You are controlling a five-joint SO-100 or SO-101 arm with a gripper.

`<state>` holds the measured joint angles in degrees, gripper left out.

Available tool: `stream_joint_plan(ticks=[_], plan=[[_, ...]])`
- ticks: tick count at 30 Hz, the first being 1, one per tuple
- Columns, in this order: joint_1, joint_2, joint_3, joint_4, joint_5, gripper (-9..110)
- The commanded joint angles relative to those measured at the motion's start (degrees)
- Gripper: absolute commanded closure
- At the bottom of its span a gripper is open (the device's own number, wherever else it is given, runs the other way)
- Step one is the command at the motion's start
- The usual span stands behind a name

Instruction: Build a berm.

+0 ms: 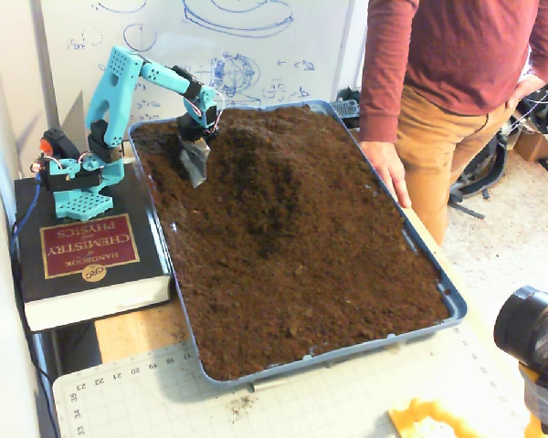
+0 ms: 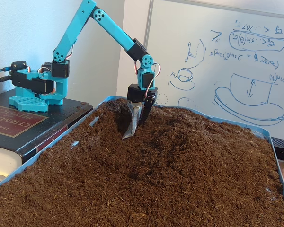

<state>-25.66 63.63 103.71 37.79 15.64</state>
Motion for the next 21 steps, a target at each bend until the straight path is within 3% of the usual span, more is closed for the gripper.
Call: stream_joint_plan(ticks=[1, 12, 21], plan=[[3.25, 4.83, -15.91, -3.96, 0.97, 101], [7.38, 13.71, -16.70, 8.88, 0.88, 101], [9.93, 17.14, -15.91, 12.39, 0.79, 101]])
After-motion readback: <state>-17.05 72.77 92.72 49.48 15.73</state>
